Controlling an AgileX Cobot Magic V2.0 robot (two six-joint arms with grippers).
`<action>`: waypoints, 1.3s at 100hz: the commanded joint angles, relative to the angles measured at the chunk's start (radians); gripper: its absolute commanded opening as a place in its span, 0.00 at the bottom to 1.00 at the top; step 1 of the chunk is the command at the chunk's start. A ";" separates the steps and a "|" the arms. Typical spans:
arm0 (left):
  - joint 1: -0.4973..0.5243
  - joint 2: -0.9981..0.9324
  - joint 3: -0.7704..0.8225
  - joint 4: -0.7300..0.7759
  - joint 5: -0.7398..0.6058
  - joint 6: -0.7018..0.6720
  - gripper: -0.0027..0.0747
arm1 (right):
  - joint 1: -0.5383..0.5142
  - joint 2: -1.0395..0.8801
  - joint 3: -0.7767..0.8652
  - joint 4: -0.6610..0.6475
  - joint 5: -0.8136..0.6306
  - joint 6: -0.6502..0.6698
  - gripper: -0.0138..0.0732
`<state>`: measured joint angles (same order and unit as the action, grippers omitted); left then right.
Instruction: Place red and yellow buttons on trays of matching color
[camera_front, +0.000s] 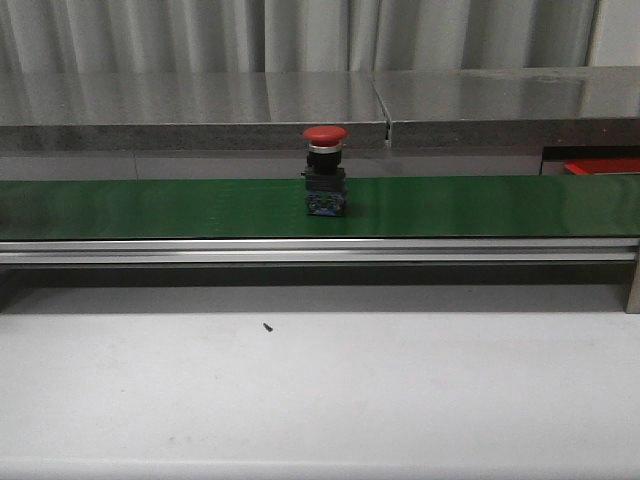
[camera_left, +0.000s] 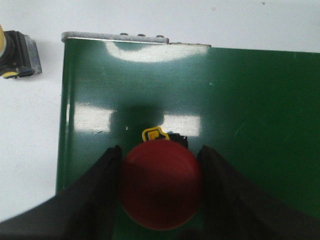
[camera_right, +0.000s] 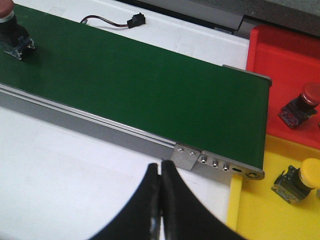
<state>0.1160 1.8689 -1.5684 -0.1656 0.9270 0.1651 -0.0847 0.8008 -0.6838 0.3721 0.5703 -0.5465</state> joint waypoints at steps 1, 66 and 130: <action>-0.010 -0.054 -0.026 -0.016 -0.047 0.008 0.56 | 0.000 -0.004 -0.029 0.013 -0.054 -0.004 0.08; -0.166 -0.540 0.238 -0.042 -0.274 0.024 0.88 | 0.000 -0.004 -0.029 0.013 -0.052 -0.004 0.08; -0.157 -1.180 1.005 -0.069 -0.573 0.024 0.01 | 0.000 -0.004 -0.029 0.098 0.006 -0.004 0.53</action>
<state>-0.0438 0.7275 -0.5751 -0.2076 0.4608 0.1914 -0.0847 0.8008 -0.6838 0.4174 0.6096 -0.5465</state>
